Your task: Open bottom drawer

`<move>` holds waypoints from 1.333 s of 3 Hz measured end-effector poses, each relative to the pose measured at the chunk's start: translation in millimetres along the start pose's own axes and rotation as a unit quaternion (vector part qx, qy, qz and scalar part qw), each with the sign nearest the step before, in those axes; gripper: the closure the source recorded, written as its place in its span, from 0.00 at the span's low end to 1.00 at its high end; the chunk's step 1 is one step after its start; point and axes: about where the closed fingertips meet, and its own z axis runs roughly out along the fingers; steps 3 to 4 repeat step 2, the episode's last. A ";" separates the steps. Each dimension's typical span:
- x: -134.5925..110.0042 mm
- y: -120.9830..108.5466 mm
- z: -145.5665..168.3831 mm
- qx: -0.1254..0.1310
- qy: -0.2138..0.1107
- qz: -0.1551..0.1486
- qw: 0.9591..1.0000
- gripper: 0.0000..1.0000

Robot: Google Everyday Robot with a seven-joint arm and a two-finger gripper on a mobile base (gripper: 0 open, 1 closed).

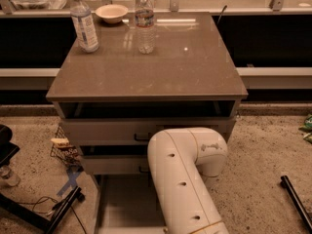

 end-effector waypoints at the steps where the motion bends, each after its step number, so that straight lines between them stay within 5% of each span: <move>1: -0.6 -1.8 0.5 -0.001 0.000 0.000 1.000 0.00; 4: -0.7 -2.3 0.6 -0.001 0.000 0.000 1.000 0.00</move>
Offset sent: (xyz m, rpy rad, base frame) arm -0.0006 0.0001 -0.0003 0.0001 0.0011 0.0001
